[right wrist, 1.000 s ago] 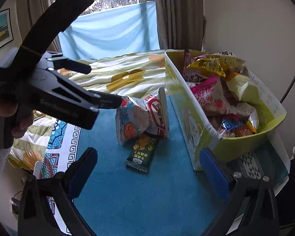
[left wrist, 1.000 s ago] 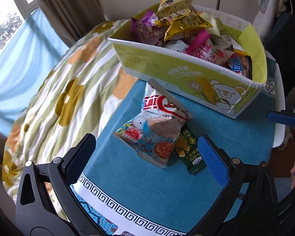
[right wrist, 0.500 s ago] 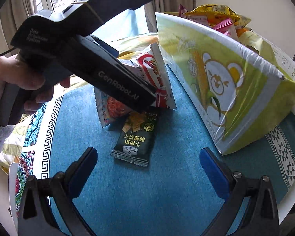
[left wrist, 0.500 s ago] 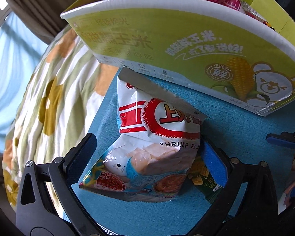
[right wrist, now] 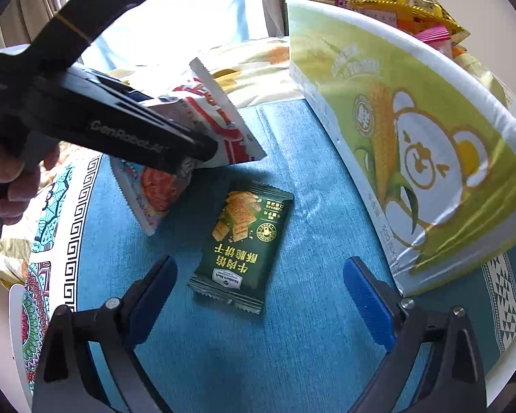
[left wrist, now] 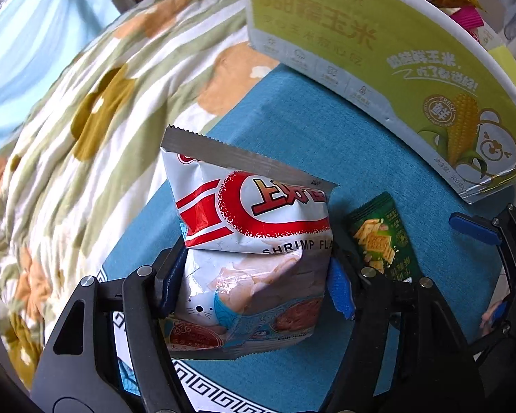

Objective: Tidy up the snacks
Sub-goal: 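Grasp the red-white Oishi shrimp-flake bag with the left tool while the right tool grasps the green biscuit packet, then carry both snacks into the box and open both tools to release them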

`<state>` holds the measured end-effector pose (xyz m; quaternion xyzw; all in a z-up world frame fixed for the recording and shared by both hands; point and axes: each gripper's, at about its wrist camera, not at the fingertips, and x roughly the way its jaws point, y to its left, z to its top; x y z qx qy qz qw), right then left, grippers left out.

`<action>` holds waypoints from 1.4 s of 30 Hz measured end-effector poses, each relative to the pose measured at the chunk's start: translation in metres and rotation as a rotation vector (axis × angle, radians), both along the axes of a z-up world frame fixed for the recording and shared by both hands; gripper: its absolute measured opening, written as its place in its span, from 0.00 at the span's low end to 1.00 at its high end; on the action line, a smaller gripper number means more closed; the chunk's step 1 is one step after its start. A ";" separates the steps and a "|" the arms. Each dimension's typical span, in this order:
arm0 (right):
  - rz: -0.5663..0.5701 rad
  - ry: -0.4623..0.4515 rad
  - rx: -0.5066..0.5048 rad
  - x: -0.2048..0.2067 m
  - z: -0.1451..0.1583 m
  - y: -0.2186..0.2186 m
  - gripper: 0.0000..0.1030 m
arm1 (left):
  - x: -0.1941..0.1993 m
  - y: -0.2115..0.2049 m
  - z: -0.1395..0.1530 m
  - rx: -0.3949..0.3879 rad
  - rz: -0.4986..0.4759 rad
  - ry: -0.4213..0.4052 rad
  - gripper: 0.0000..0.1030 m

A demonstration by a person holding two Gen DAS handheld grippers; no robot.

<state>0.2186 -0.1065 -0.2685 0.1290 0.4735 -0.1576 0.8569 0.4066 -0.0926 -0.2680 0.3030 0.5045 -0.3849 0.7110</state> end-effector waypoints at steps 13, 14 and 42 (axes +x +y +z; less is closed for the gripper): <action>0.024 0.092 -0.004 0.045 -0.024 0.007 0.69 | -0.003 0.071 -0.005 -0.086 0.249 0.142 0.75; 0.028 0.095 -0.014 0.047 -0.024 0.008 0.69 | -0.006 0.074 -0.007 -0.089 0.253 0.150 0.75; 0.093 -0.114 -0.067 0.017 0.096 0.024 0.40 | -0.044 0.110 0.121 -0.325 0.353 0.048 0.55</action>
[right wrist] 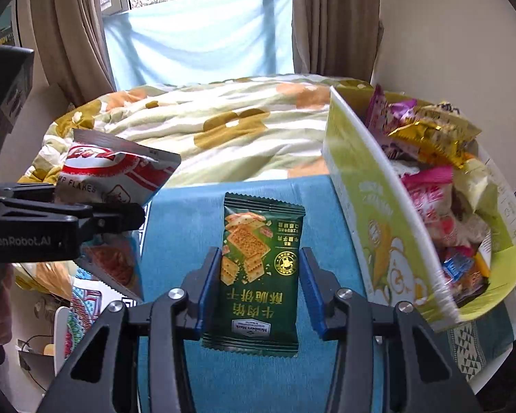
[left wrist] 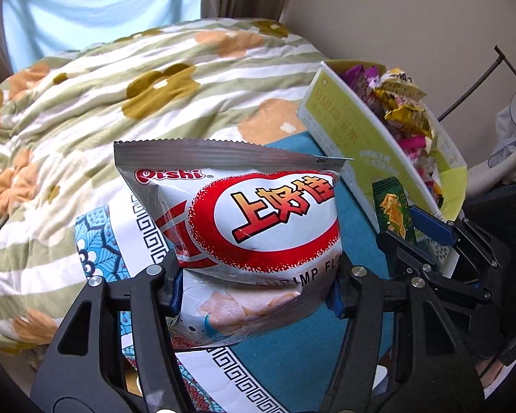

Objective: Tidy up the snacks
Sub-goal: 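Carry both snacks into the box and open both tools to release them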

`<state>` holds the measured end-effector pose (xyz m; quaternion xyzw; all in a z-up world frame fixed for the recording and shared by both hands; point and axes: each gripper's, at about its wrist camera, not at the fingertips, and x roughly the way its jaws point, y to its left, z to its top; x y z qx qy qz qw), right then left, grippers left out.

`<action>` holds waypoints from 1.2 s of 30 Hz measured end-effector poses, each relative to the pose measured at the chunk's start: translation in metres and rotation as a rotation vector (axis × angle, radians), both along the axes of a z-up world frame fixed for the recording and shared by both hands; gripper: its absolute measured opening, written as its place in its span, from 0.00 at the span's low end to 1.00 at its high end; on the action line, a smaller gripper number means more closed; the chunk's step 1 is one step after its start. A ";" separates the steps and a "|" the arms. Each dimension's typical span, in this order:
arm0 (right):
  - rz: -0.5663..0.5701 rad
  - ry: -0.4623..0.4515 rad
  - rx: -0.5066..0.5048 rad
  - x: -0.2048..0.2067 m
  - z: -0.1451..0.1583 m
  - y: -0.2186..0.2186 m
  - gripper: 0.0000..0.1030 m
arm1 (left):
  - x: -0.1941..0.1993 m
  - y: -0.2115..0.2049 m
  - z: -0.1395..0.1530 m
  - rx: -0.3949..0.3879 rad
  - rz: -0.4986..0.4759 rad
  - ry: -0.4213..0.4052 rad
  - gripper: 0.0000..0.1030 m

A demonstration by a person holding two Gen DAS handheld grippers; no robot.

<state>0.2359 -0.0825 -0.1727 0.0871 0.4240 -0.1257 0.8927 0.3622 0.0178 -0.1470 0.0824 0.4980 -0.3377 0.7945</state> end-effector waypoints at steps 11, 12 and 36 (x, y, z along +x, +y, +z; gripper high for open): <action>-0.064 -0.124 -0.018 -0.060 0.095 -0.093 0.40 | -0.050 -0.124 0.078 -0.103 -0.052 -0.085 0.55; -0.065 -0.128 -0.021 -0.066 0.100 -0.106 0.40 | -0.055 -0.141 0.080 -0.103 -0.053 -0.088 0.55; 0.106 -0.067 0.041 -0.107 0.081 -0.290 0.40 | -0.124 -0.242 0.048 0.034 0.218 -0.144 1.00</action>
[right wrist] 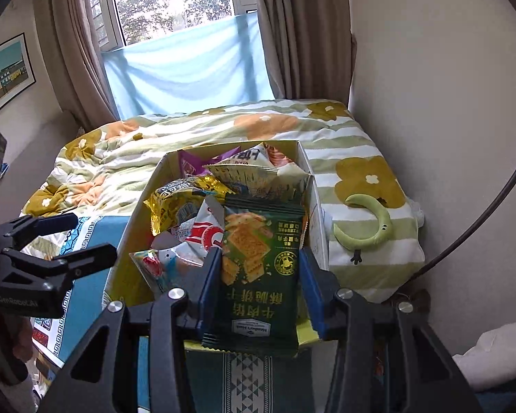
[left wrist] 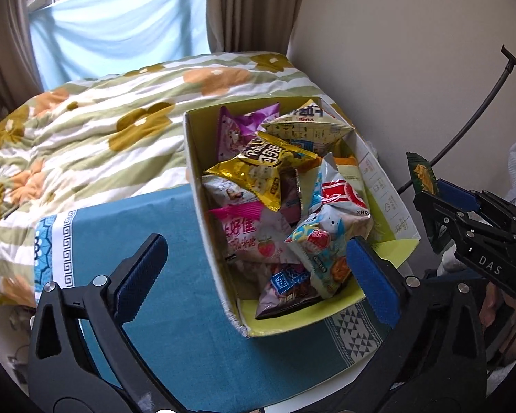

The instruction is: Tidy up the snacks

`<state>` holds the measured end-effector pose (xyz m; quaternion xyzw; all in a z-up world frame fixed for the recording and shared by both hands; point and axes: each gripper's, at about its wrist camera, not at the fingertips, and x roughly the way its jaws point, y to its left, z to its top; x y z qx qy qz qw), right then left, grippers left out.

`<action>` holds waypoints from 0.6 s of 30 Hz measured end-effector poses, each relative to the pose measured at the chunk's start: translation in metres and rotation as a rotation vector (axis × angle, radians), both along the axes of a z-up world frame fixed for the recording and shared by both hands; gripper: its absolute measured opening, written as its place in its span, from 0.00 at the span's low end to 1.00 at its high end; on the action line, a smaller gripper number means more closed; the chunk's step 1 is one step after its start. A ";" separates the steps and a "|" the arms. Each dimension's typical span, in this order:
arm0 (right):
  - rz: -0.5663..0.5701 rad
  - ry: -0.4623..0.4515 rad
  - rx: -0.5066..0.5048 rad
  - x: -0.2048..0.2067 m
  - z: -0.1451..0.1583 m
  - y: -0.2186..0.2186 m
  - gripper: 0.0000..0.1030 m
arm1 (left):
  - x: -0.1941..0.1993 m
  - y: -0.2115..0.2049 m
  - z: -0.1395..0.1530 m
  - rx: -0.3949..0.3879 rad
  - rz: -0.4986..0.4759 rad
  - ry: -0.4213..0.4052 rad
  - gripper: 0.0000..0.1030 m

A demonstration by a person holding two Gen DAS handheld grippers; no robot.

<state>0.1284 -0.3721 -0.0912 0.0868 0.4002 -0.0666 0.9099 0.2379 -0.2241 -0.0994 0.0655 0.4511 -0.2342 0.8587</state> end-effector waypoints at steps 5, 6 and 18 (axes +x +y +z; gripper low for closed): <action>0.013 -0.003 0.009 0.005 0.001 -0.006 0.40 | -0.003 0.029 0.000 -0.016 0.074 0.007 1.00; 0.017 -0.002 0.014 0.008 0.001 -0.007 0.40 | -0.004 0.034 0.000 -0.014 0.089 0.010 1.00; -0.008 0.015 0.028 0.003 -0.022 -0.007 1.00 | -0.030 0.073 -0.017 0.018 0.143 0.038 1.00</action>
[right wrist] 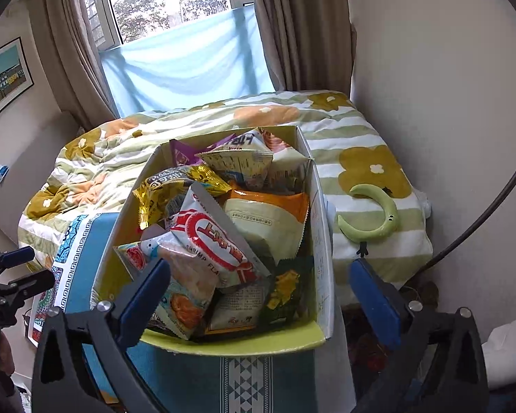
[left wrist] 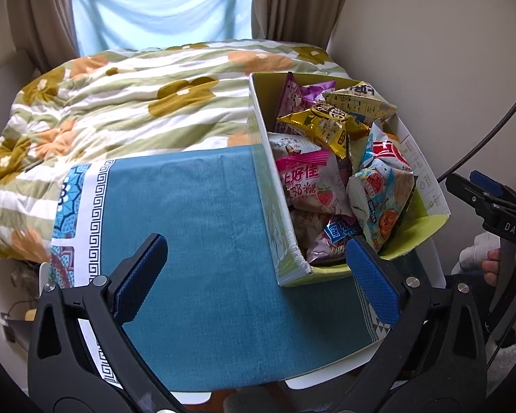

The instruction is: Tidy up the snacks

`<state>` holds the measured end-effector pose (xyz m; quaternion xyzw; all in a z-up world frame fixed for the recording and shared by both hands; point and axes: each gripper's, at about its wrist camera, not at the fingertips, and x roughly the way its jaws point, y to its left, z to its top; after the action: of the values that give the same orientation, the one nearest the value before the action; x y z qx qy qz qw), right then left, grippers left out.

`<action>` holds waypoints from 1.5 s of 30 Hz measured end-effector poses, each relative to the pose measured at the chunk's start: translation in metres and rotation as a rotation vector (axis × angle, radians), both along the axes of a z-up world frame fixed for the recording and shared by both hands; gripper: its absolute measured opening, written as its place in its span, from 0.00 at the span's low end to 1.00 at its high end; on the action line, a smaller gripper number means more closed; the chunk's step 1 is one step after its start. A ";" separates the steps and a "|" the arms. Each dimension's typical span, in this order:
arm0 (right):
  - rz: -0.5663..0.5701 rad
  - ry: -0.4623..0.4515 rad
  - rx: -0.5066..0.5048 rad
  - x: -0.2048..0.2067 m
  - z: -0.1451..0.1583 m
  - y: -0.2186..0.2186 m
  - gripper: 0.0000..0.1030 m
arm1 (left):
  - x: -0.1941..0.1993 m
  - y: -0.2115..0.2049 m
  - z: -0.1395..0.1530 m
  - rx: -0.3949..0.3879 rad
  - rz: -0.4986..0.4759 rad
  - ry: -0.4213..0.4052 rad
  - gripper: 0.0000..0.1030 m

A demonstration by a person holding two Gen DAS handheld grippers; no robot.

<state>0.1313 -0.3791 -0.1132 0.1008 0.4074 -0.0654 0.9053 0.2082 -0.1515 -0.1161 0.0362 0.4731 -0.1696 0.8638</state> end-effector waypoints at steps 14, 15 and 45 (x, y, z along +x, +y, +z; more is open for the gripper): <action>0.003 -0.158 -0.059 -0.062 0.079 0.095 1.00 | -0.078 0.082 0.089 0.032 0.048 -0.222 1.00; 0.003 -0.173 -0.061 -0.069 0.087 0.103 1.00 | -0.087 0.088 0.095 0.036 0.058 -0.240 1.00; -0.053 -0.240 -0.193 -0.167 0.128 0.203 0.99 | -0.206 0.135 0.145 0.014 0.130 -0.476 1.00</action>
<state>-0.0359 -0.1758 0.0150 0.0310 0.2851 -0.1158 0.9510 0.0019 -0.0164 0.0285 0.0503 0.2589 -0.0970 0.9597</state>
